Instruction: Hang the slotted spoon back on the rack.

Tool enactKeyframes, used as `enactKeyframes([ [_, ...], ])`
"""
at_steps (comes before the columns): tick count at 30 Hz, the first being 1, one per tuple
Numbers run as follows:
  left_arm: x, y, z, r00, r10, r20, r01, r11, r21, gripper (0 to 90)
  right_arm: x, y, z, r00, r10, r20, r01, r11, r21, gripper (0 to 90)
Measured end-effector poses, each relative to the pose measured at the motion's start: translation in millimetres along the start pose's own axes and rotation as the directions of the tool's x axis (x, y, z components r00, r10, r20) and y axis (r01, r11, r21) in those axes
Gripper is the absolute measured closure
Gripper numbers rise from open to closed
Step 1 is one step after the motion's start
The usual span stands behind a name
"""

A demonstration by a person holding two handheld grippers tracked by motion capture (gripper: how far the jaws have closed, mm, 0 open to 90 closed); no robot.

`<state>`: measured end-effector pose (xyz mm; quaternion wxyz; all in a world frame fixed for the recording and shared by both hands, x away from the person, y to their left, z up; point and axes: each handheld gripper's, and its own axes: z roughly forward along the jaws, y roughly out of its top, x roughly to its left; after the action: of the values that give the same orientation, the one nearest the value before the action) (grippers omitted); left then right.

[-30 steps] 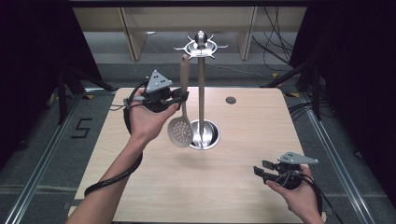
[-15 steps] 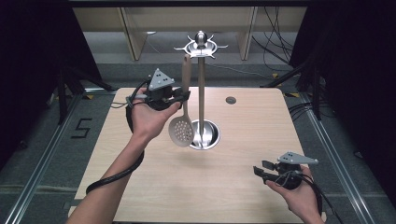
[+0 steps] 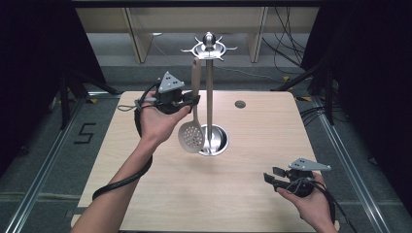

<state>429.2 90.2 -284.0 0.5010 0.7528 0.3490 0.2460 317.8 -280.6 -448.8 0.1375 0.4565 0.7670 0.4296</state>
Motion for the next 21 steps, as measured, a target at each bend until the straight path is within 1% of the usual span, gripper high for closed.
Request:
enactKeyframes([
  [1,-0.1,0.0,0.5,1.0000,-0.001,-0.002,0.001,1.0000,-0.001,74.4,0.0,0.0,-0.1,1.0000,-0.004,0.003,0.004,1.000,-0.002,52.6],
  [2,-0.1,0.0,0.5,1.0000,-0.001,-0.002,0.001,1.0000,-0.001,74.4,0.6,0.0,-0.1,1.0000,0.005,-0.003,-0.005,1.000,0.005,52.6],
  [5,-0.3,0.5,1.3,1.0000,0.004,-0.004,-0.004,1.0000,0.002,74.3,0.6,0.1,-0.6,1.0000,0.006,-0.001,-0.006,1.000,0.007,52.6],
  [8,-0.5,-1.0,2.2,1.0000,-0.002,-0.006,0.002,0.9999,-0.010,74.3,0.8,0.2,-1.0,1.0000,0.009,0.001,-0.009,1.000,0.010,52.6],
  [9,-0.5,-1.5,2.4,1.0000,0.003,-0.005,-0.003,0.9999,-0.014,74.2,0.9,0.0,-0.2,0.9999,0.011,-0.005,-0.011,1.000,0.004,52.6],
  [11,0.0,-2.1,2.4,0.9999,0.011,-0.005,-0.011,0.9998,-0.017,74.1,0.6,-0.1,-0.4,1.0000,0.006,-0.004,-0.006,1.000,0.005,52.6],
  [13,0.4,-4.4,1.8,0.9998,0.020,-0.008,-0.020,0.9993,-0.031,73.8,1.0,0.2,-1.1,1.0000,0.007,0.000,-0.007,1.000,0.009,52.6],
  [16,0.2,-6.9,0.4,0.9999,0.013,-0.008,-0.013,0.9988,-0.046,73.1,0.7,-0.1,-0.3,0.9999,0.011,-0.005,-0.011,1.000,0.003,52.6],
  [17,0.5,-7.2,-0.5,0.9997,0.022,-0.007,-0.022,0.9984,-0.053,72.4,0.7,-0.1,-0.5,0.9999,0.010,-0.004,-0.010,1.000,0.004,52.6],
  [18,0.3,-7.8,-1.5,0.9997,0.019,-0.014,-0.020,0.9980,-0.061,70.4,0.8,0.1,-1.0,1.0000,0.009,0.000,-0.009,1.000,0.010,52.6],
  [19,0.8,-8.1,-3.0,0.9995,0.026,-0.017,-0.027,0.9975,-0.066,67.8,0.6,-0.2,-0.1,1.0000,0.006,-0.005,-0.006,1.000,0.003,52.6],
  [20,0.8,-8.1,-3.0,0.9995,0.026,-0.017,-0.027,0.9975,-0.066,64.8,0.7,-0.2,-0.2,1.0000,0.007,-0.005,-0.007,1.000,0.004,52.6],
  [21,0.6,-10.0,-6.4,0.9996,0.021,-0.021,-0.022,0.9970,-0.074,62.7,0.6,-0.2,-0.4,1.0000,0.006,-0.004,-0.006,1.000,0.005,52.5],
])
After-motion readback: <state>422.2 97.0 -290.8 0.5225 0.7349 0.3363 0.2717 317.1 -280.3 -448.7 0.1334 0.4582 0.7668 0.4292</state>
